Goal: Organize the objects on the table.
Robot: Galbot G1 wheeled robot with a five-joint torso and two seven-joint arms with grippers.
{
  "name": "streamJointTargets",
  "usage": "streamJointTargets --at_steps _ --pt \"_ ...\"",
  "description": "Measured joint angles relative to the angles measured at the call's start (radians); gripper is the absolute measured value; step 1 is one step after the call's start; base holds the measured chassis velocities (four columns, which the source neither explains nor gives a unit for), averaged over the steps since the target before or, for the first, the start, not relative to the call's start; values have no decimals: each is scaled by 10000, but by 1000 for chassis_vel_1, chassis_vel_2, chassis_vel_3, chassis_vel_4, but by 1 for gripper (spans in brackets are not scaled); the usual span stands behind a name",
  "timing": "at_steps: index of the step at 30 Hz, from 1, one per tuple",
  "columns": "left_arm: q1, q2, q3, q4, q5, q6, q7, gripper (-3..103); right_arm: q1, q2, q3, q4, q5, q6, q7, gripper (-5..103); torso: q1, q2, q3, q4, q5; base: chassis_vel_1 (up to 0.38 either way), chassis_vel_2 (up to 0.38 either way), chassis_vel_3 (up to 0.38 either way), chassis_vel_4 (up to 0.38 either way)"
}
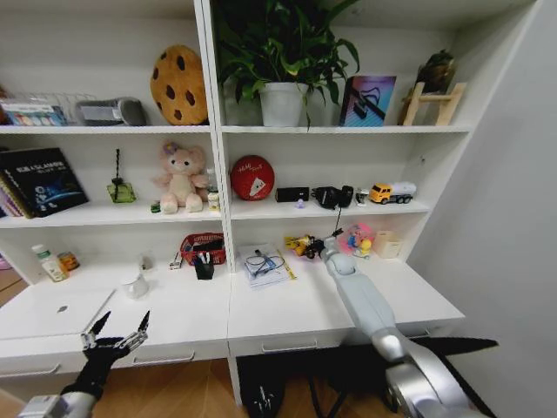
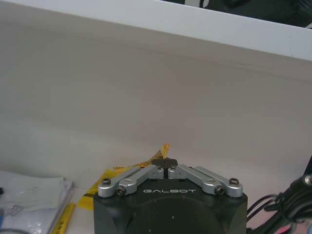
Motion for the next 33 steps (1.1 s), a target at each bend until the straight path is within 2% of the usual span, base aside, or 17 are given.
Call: streamJointTargets --at_steps 3,7,10,13,16,18,19,20,22,23,24,26,27,28,29,30,33 --pt "0 0 0 0 0 0 1 100 597 283 551 -1183 -502 389 89 0 -1 0 -1 0 -2 0 0 0 0" --pt "0 0 0 0 0 0 1 100 763 351 813 -1612 -777 433 122 -2 0 0 -1 -2 0 0 0 0 0" --pt "0 0 0 0 0 0 0 100 760 349 887 -1673 -843 478 126 14 -1 1 -2 -1 0 0 0 0 0" --pt "0 0 0 0 0 0 0 100 735 337 881 -1658 -843 513 134 14 -2 1 -2 -1 0 0 0 0 0" --pt "0 0 0 0 0 0 -1 100 563 222 666 -1247 -685 428 210 36 -3 1 -3 -1 -1 0 0 0 0" --pt "0 0 0 0 0 0 -1 100 481 185 606 -1073 -651 383 256 36 -3 2 -2 0 0 0 0 0 0" --pt "0 0 0 0 0 0 -1 100 301 124 507 -752 -536 287 328 46 -2 2 -3 2 0 0 0 0 0" --pt "0 0 0 0 0 0 -1 100 301 124 507 -752 -536 287 328 46 -2 2 -3 2 0 0 0 0 0" --pt "0 0 0 0 0 0 -3 100 -443 -102 128 465 133 -174 611 57 -2 2 -3 2 -2 0 0 0 0" --pt "0 0 1 0 0 0 -3 100 -930 -236 -30 1185 540 -440 777 57 -2 2 -2 2 0 0 0 0 0" --pt "0 0 1 0 0 0 -3 100 -930 -236 -30 1185 540 -440 777 57 -2 2 -2 2 0 0 0 0 0" --pt "0 0 1 0 0 0 -3 100 -2275 -629 -298 3189 1433 -936 1365 68 -2 1 -2 0 6 0 0 0 0" --pt "0 0 1 0 0 0 -1 100 -2799 -806 -318 4071 1761 -1083 1698 68 -3 2 -2 0 4 0 0 0 0" --pt "0 0 1 0 0 0 -1 100 -2799 -806 -318 4071 1761 -1083 1698 68 -3 2 -2 0 4 0 0 0 0" --pt "0 1 1 0 0 0 -1 100 -3569 -1092 -292 5401 2276 -1341 2240 79 -3 3 -4 -1 0 0 0 0 0" --pt "0 1 1 0 0 0 -1 100 -3569 -1092 -292 5401 2276 -1341 2240 79 -3 3 -4 -1 0 0 0 0 0" --pt "0 0 1 -1 0 1 -3 100 -5459 -1872 94 8111 2998 -1920 3237 95 -4 3 -3 -1 4 0 0 0 0"
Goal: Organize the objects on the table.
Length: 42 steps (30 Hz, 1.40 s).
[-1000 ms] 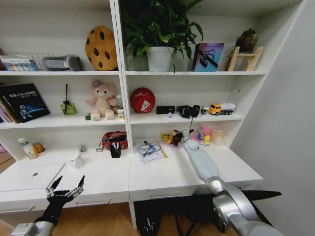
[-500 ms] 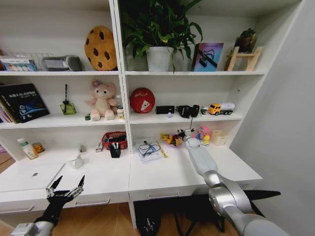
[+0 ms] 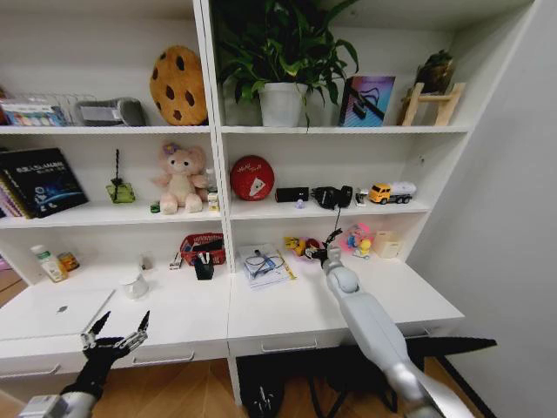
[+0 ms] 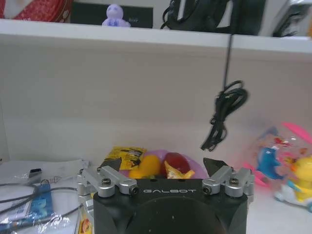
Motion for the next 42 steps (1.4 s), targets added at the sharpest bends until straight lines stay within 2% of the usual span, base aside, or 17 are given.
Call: streamJointTargets --at_steps 1,2,4,8,13,22,26,27,30,34,35,36,38,41,42 --pt "1 0 0 1 -1 0 -2 100 -504 -250 250 750 11 -226 61 98 -1 1 0 -2 -1 0 0 0 0" --pt "1 0 0 1 -1 0 -2 100 -504 -250 250 750 11 -226 61 98 -1 1 0 -2 -1 0 0 0 0" --pt "-1 0 0 0 0 -1 0 100 -1412 -727 774 2177 -460 -572 77 100 -2 2 -2 -5 -9 0 0 0 0" --pt "-1 0 0 1 0 0 1 100 -2159 -888 1018 3003 -1175 -500 162 100 -2 1 -1 0 -1 0 0 0 0" --pt "0 0 0 0 0 -1 1 100 -2502 -659 1033 3325 -1773 -430 173 100 0 1 0 2 -2 38 38 -28 -30" --pt "-1 0 0 1 0 0 1 100 -2876 -290 821 3672 -2199 -432 51 100 4 -1 1 2 -5 148 146 -125 -149" --pt "0 0 0 1 0 0 1 100 -3256 -251 849 4095 -2308 -432 23 100 3 -1 1 -1 -8 210 195 -239 -217" --pt "-1 0 0 1 0 -1 2 100 -3391 -232 884 4247 -2346 -431 24 100 3 -1 2 2 2 248 238 -246 -226" --pt "-1 0 0 1 0 0 1 100 -3707 -80 966 4499 -2492 -357 35 100 2 0 0 -1 -12 268 273 -250 -259" --pt "0 0 0 0 0 0 2 100 -4060 134 1054 4660 -2669 -234 63 100 1 -1 1 -2 5 306 297 -325 -306" --pt "0 0 0 1 0 0 1 100 -4139 175 1058 4713 -2695 -213 65 100 3 -2 2 3 -5 347 317 -340 -335" --pt "-1 0 1 1 0 0 2 100 -4176 198 1061 4757 -2703 -211 73 100 0 1 0 -2 -15 332 368 -361 -363" --pt "0 0 1 1 0 0 2 100 -4198 214 1059 4804 -2705 -212 78 100 -1 1 0 -1 -6 359 359 -361 -361" --pt "0 0 0 2 0 0 -1 100 -4196 241 1030 4809 -2715 -218 88 100 7 -3 5 8 -3 378 377 -351 -360" --pt "-1 0 0 0 -1 0 1 100 -4195 274 1011 4811 -2739 -218 102 100 4 -1 1 -2 -9 373 381 -350 -361"
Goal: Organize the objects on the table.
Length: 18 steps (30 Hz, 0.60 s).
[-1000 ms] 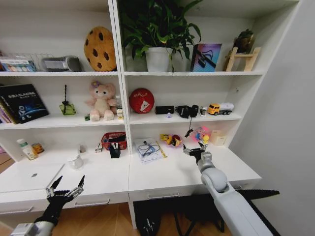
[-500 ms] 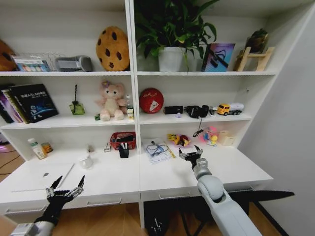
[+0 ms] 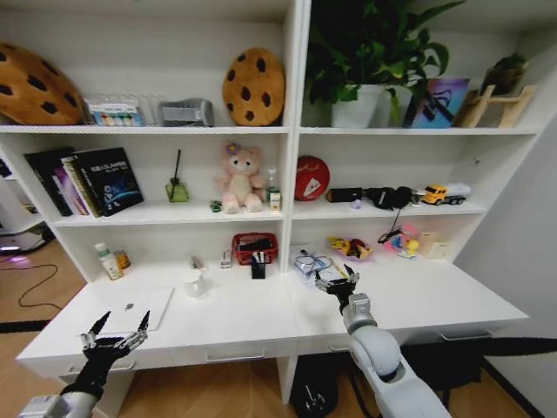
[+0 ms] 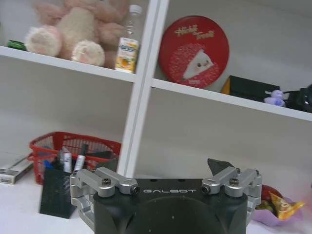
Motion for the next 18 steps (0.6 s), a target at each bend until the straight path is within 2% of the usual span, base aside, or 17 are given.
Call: streamJointTargets --at_steps 12,14,15,16,17,18 --pt "0 0 -2 0 1 0 1 100 -145 148 -186 -5 -154 -25 32 100 -3 0 1 4 15 361 350 -361 -349" --pt "0 0 1 2 0 -1 0 100 -189 143 -183 -5 -150 -10 33 100 -4 1 -2 0 -13 347 305 -354 -340" --pt "1 0 -1 0 0 0 -4 100 -226 143 -185 -11 -124 113 29 100 0 -2 3 5 19 349 337 -303 -336" --pt "1 0 -1 0 0 0 -4 100 -226 143 -185 -11 -124 113 29 100 0 -2 3 5 19 349 337 -303 -336" --pt "0 0 -1 0 0 0 -2 100 -267 134 -180 -25 -99 288 32 100 -2 0 0 -1 12 266 346 -303 -336" --pt "0 1 0 2 0 0 -2 100 -338 133 -160 -55 -85 507 101 100 -3 1 -2 -2 -15 266 158 -220 -295"
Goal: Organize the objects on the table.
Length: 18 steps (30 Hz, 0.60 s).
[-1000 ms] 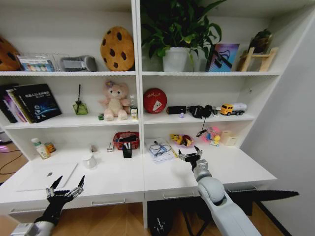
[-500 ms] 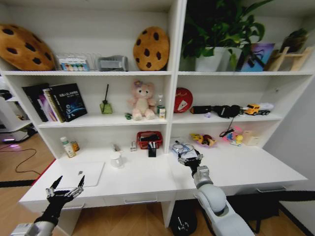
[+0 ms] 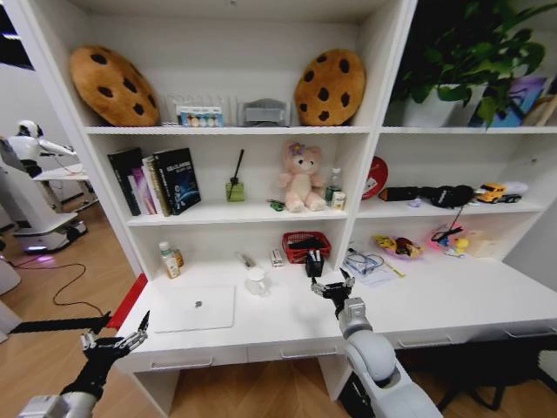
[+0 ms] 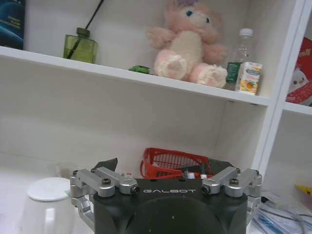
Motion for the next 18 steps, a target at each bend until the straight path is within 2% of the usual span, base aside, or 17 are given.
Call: streamJointTargets --at_steps 2,3,4,6,13,18 --pt "0 0 0 0 0 0 0 100 -50 -2 29 -12 0 74 68 100 1 1 0 -2 2 228 158 -220 -183" --pt "0 0 -2 0 0 0 0 100 -167 1 82 -11 -1 174 171 100 -2 1 0 3 23 214 39 -159 -183" --pt "0 0 -2 0 0 0 0 100 -251 10 131 2 -10 222 221 100 -1 -1 1 12 26 214 39 -31 -95" --pt "0 0 -3 0 0 0 -5 100 -432 35 221 66 -56 317 299 100 2 -2 2 9 15 149 78 17 -72" --pt "0 -1 0 -1 0 0 2 100 -950 24 394 460 -149 297 408 100 6 -3 4 -2 23 -64 -36 50 17" --pt "0 -2 1 -1 0 0 6 100 -1067 6 431 605 -171 225 408 100 6 -3 4 2 21 -13 -87 -51 92"
